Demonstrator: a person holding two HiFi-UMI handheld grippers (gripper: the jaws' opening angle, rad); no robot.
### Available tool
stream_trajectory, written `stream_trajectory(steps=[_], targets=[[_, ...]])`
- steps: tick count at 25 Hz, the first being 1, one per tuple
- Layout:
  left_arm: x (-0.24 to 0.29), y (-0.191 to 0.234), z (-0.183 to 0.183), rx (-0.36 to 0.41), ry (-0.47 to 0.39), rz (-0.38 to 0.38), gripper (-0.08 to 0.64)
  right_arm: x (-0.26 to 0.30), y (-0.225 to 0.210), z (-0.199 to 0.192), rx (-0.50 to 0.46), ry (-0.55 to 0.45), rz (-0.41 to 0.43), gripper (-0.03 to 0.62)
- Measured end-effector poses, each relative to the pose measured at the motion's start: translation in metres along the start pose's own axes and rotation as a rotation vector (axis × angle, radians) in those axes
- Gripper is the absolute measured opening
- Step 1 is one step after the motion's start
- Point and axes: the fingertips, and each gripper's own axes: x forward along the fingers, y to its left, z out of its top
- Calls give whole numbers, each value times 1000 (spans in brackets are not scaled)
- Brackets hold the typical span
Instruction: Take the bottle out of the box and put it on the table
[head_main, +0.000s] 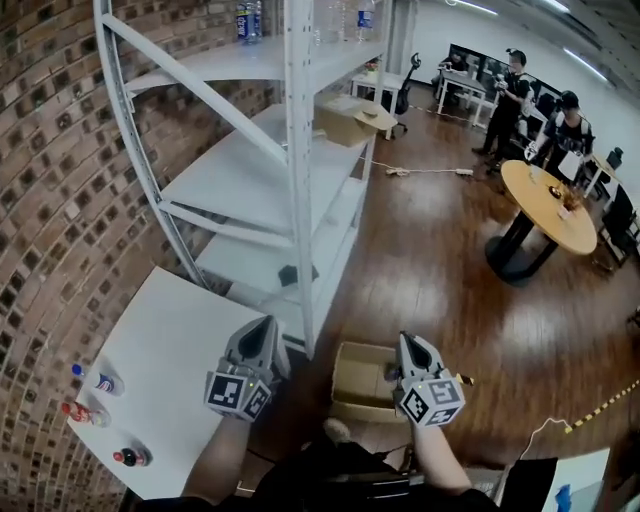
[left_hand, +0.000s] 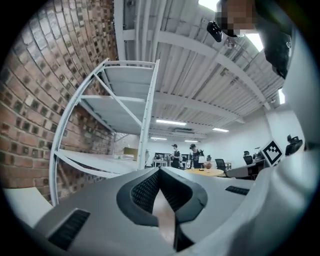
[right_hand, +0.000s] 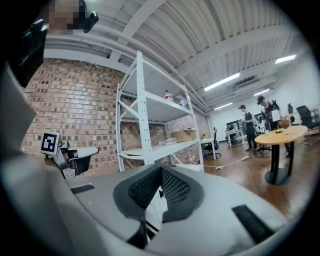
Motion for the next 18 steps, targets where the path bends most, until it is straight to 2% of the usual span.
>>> stream_trajectory(steps=[5,12,18], targets=[[10,-32,-17,-30,28,-93,5,-41,-24,-7,24,-5,-106,2],[45,-78,-14,-22,1,-177,5,-72,-66,9,6,-41,-170,2],[82,-117,-15,-29,-17,-207,5,-79,-109,31,-24,-61,-176,2]])
